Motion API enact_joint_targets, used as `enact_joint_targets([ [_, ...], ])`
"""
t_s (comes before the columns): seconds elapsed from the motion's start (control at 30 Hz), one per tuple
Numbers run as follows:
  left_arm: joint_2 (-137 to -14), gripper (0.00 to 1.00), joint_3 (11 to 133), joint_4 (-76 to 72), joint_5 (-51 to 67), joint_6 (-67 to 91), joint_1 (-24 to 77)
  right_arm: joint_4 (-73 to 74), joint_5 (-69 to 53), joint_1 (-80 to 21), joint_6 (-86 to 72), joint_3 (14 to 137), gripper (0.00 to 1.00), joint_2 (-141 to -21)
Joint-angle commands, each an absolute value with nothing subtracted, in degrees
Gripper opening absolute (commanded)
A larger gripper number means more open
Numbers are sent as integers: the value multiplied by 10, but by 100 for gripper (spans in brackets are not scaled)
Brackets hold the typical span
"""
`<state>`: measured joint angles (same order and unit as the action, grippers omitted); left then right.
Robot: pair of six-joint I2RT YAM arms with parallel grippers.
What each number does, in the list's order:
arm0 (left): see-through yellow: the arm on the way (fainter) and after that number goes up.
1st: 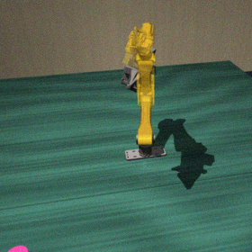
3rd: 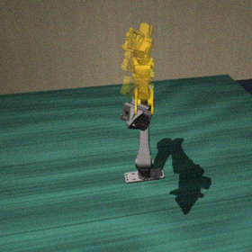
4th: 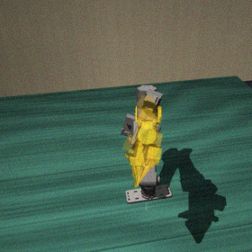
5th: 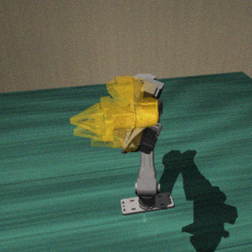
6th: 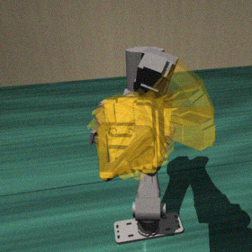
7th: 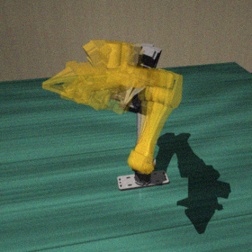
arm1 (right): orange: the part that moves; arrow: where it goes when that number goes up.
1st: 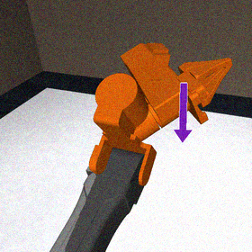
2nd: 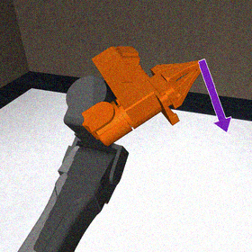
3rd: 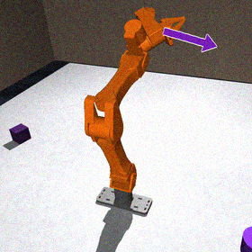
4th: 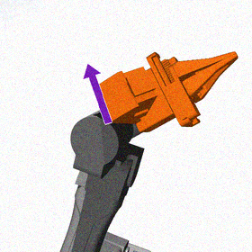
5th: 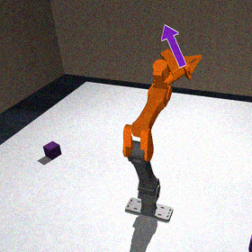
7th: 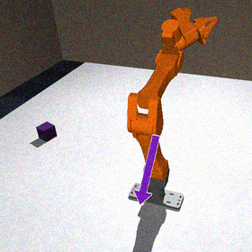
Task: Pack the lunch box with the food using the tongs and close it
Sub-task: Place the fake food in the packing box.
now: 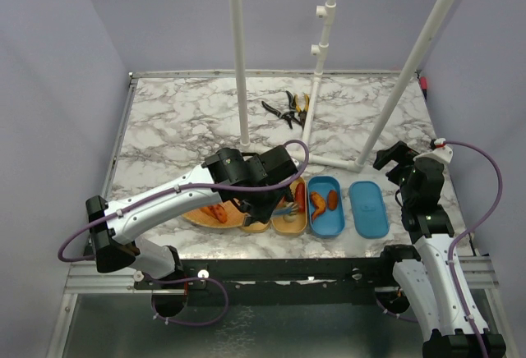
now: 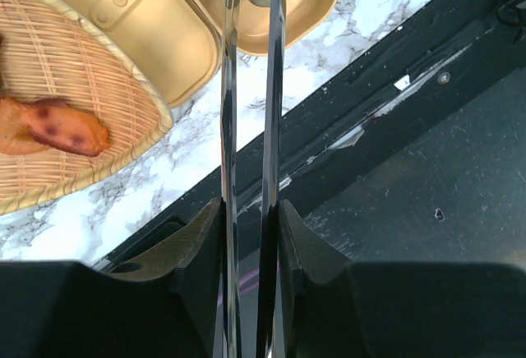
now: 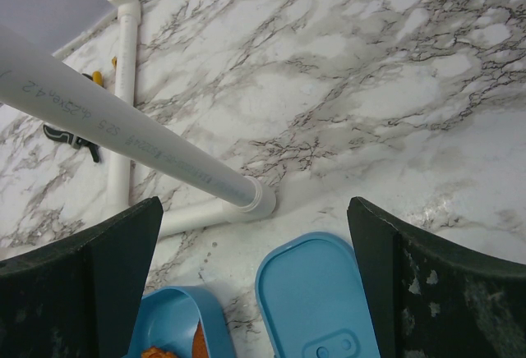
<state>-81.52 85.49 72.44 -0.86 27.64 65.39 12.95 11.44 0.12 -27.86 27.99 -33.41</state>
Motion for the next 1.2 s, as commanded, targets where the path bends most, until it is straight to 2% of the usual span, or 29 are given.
enact_joint_targets([
  [0.0,-816,29,853,714,-25,288,657,126,120,3,-276,272,100,-329],
  [0.5,-818,31,854,757,-18,301,671,118,111,3,-279,268,100,-337],
  [0.77,-826,38,857,758,-18,296,675,120,113,3,-279,269,100,-336],
  [1.17,-828,43,877,757,-35,296,675,119,112,3,-279,268,100,-337],
])
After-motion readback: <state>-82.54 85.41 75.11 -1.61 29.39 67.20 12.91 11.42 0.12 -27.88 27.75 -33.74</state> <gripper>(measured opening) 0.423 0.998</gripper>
